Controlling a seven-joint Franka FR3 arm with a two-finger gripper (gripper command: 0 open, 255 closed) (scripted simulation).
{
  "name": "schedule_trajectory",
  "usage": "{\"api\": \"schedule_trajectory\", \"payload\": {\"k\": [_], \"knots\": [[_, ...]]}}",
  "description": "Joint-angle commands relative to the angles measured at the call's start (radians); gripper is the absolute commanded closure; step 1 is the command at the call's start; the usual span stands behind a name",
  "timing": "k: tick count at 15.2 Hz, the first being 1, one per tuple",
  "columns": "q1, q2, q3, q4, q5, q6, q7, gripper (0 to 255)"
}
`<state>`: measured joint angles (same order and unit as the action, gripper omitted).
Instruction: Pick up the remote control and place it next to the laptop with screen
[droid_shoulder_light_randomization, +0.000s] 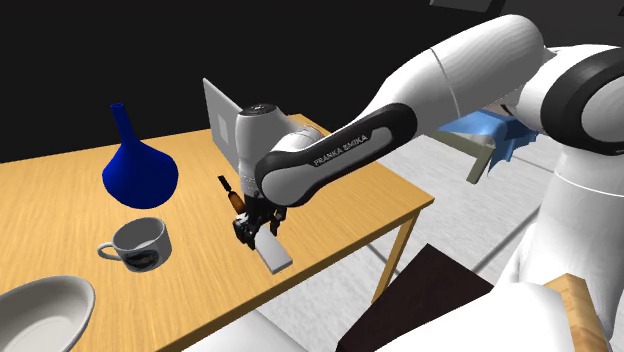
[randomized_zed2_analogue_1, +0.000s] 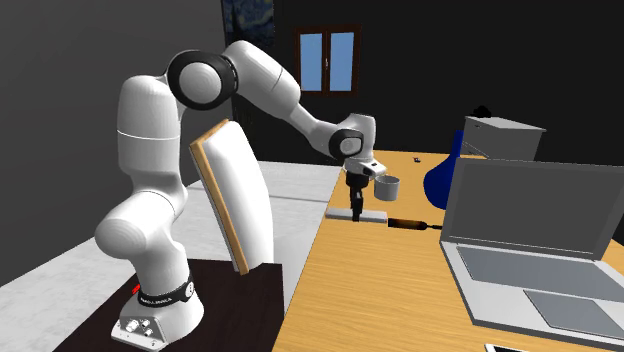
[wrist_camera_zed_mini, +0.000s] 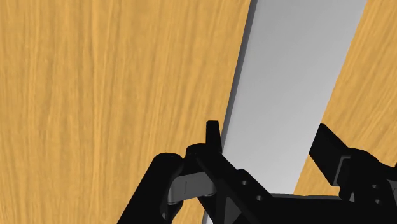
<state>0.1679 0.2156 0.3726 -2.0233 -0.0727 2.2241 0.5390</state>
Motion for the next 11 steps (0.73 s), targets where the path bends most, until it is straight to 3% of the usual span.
{"api": "schedule_trajectory", "payload": {"k": [1, 11], "knots": [[-0.002, -0.021, 0.003, 0.004, 0.010, -0.024, -0.004, 255], [-0.008, -0.082, 0.009, 0.071, 0.039, -0.146, -0.022, 255]]}}
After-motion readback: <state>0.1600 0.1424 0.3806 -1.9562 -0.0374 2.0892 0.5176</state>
